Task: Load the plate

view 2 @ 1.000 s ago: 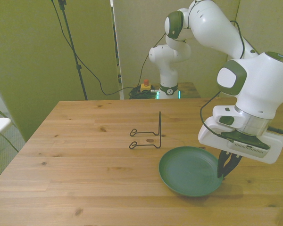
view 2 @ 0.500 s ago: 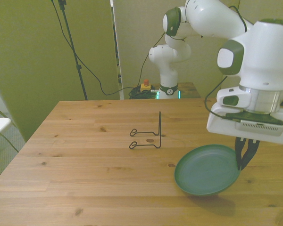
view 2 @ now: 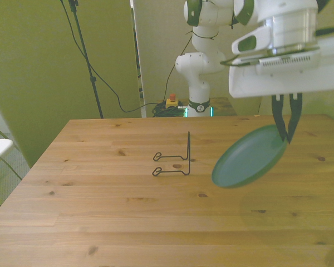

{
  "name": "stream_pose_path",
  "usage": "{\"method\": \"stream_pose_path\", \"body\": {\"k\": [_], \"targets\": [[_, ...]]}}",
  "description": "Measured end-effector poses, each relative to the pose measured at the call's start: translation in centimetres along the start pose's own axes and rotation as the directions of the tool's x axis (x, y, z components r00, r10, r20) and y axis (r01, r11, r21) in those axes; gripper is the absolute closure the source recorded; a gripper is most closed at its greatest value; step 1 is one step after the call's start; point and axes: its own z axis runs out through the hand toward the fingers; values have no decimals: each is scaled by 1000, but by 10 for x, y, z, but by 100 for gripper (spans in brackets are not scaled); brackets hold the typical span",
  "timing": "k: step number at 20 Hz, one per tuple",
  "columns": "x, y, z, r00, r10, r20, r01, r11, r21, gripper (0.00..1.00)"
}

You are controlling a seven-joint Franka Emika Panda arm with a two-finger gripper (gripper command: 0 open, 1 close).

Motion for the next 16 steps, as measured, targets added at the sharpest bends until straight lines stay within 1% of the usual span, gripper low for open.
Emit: {"method": "stream_pose_path", "body": {"k": [3, 7, 11, 13, 16], "targets": [[20, 14, -42, 999, 20, 49, -22, 999, 30, 100], [58, 40, -75, 987, 49, 153, -58, 997, 55, 100], [99, 71, -89, 981, 27, 193, -36, 998, 46, 100], [112, 81, -91, 971, 19, 239, -32, 998, 52, 100], [130, 101, -95, 951, 7, 309, -16, 999, 27, 100]]}}
